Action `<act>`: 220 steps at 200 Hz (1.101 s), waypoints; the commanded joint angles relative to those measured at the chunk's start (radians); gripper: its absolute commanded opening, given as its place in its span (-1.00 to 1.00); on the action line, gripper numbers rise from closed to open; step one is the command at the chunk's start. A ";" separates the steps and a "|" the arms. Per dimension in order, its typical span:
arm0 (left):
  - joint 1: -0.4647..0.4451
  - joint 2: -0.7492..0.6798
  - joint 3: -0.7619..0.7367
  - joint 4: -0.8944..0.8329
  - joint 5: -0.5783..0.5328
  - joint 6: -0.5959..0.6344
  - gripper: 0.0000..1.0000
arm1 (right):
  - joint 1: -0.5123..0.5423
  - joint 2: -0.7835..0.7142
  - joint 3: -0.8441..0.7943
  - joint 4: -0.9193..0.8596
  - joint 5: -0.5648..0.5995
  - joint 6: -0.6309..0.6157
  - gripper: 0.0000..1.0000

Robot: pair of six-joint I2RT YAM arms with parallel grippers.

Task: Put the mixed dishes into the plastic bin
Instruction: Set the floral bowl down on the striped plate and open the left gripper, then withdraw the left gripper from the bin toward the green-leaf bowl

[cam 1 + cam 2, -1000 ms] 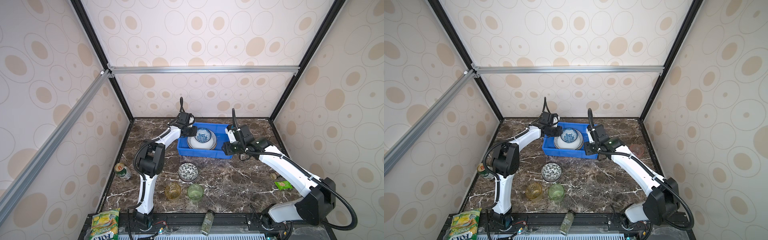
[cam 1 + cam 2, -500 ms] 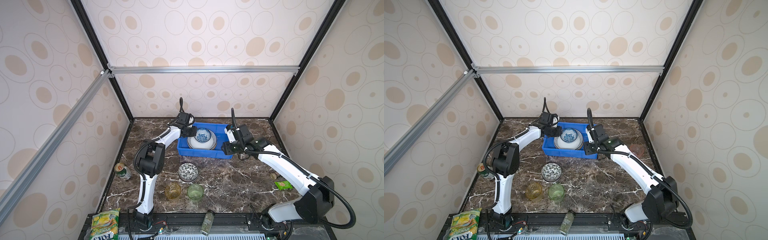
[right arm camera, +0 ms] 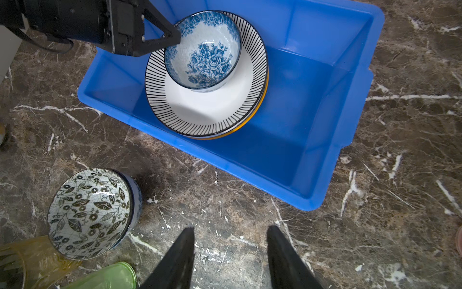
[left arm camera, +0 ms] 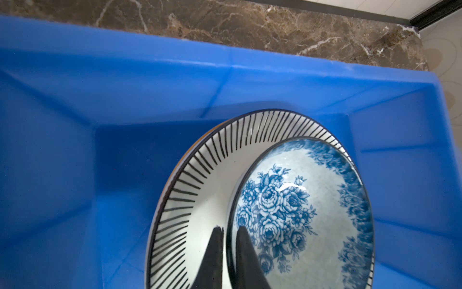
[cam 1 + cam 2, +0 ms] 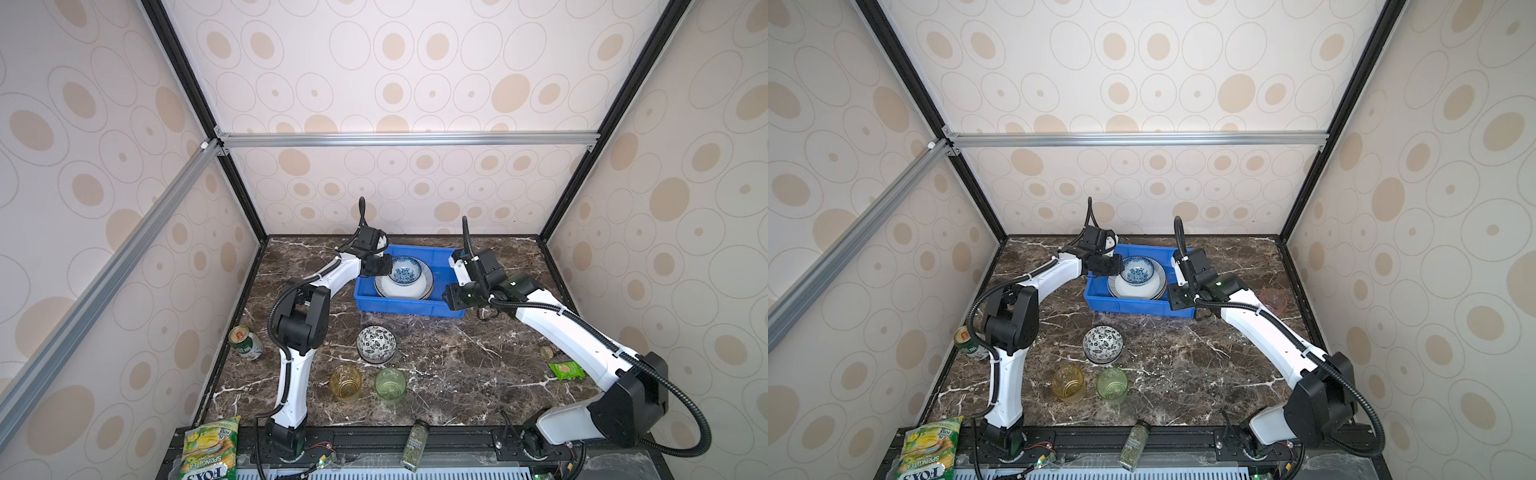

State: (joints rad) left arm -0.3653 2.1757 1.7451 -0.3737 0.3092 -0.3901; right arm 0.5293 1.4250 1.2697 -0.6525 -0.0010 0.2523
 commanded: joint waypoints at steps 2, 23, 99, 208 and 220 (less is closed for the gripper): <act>0.006 -0.026 -0.028 -0.003 0.004 -0.006 -0.75 | 0.009 0.001 0.029 -0.022 -0.004 -0.004 0.01; 0.006 -0.041 -0.042 -0.001 -0.005 -0.006 -0.74 | 0.009 -0.003 0.026 -0.021 -0.007 0.000 0.01; 0.006 -0.107 -0.056 0.004 0.001 -0.003 -0.64 | 0.009 -0.027 0.008 -0.016 -0.010 0.016 0.01; 0.006 -0.184 -0.076 -0.008 0.015 0.004 -0.59 | 0.009 -0.080 -0.023 -0.010 -0.010 0.028 0.01; 0.006 -0.208 -0.084 -0.022 0.014 0.019 -0.57 | 0.009 -0.084 -0.027 -0.005 -0.015 0.030 0.01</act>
State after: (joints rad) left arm -0.3645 2.0560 1.6596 -0.3767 0.3279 -0.3965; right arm 0.5293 1.3697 1.2613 -0.6510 -0.0044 0.2722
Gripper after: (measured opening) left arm 0.208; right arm 0.506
